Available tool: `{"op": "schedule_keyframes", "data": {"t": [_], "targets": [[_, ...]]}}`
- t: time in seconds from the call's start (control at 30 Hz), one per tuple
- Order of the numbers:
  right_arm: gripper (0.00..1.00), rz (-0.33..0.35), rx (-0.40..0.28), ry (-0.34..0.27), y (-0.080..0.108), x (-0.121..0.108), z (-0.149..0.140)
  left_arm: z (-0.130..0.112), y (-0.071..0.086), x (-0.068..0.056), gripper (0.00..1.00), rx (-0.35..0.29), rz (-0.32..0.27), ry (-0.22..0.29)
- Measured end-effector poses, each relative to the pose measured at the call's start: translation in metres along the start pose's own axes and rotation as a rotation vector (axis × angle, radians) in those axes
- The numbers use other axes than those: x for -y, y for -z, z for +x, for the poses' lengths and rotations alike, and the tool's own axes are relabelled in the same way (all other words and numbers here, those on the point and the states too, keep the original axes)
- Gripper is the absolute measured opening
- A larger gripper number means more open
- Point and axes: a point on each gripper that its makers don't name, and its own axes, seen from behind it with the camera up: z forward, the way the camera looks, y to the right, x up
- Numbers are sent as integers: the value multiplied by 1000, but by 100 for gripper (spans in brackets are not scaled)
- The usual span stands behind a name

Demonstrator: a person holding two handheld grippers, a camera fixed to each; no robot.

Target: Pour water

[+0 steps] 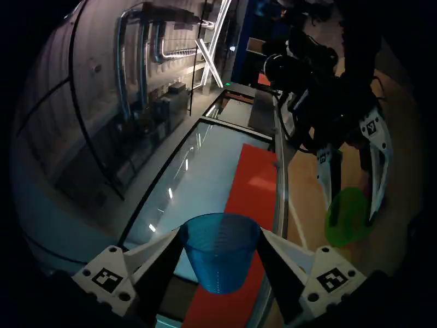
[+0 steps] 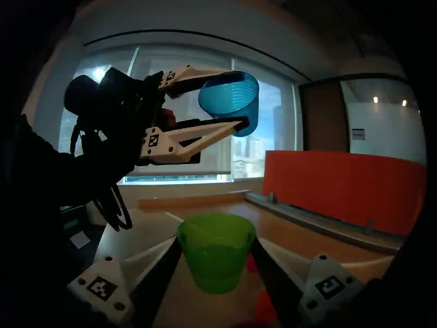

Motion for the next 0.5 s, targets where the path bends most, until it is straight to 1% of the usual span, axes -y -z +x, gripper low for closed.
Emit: {"op": "schedule_keyframes", "data": {"t": [0.1, 0.27, 0.43, 0.5], "targets": [[89, -1, -3, 1, 2, 0, 2, -4, 0, -1, 88, 6, -2, 76], [89, -7, -7, 3, 3, -1, 4, -9, 0, -1, 87, 12, -7, 218], [89, -12, -14, 1, 6, -2, 5, -17, 2, 7, 88, 26, 10, 345], [89, -13, -16, 1, 6, -2, 6, -20, 2, 7, 88, 34, 11, 393]]}}
